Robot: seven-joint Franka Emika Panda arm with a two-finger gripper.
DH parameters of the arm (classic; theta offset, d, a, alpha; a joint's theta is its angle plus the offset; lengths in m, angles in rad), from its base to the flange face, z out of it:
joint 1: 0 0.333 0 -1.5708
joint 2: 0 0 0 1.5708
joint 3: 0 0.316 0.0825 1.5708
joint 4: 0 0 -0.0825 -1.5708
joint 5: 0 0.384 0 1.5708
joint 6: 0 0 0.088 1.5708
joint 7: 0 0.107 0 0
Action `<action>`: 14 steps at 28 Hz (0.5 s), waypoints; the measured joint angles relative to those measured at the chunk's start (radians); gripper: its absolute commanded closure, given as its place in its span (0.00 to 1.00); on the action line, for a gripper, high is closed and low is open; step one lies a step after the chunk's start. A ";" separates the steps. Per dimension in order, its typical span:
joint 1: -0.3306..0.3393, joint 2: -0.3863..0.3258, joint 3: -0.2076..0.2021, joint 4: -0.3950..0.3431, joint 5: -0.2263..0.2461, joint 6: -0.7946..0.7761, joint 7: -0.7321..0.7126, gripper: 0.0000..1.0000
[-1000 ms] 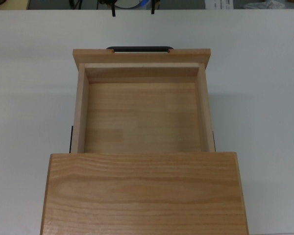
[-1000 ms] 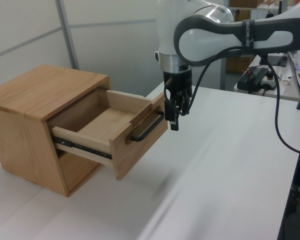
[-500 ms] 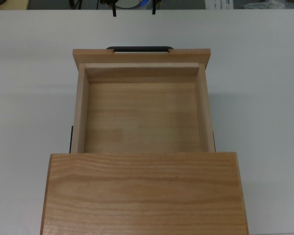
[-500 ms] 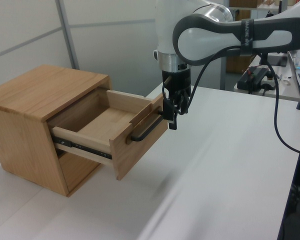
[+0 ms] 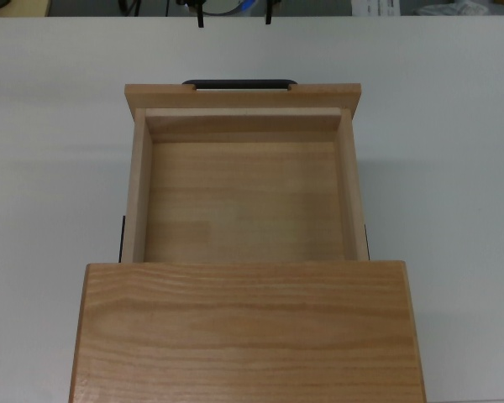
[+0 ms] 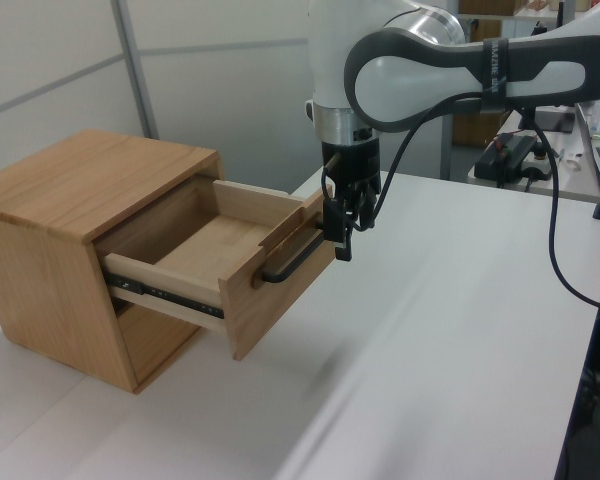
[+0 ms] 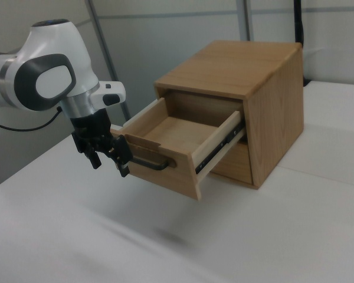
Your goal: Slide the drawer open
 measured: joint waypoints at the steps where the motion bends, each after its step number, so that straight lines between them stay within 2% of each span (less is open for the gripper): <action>1: 0.000 0.000 0.001 0.000 0.000 0.000 0.001 0.00; 14: 0.000 0.000 0.005 0.004 0.000 0.000 0.004 0.00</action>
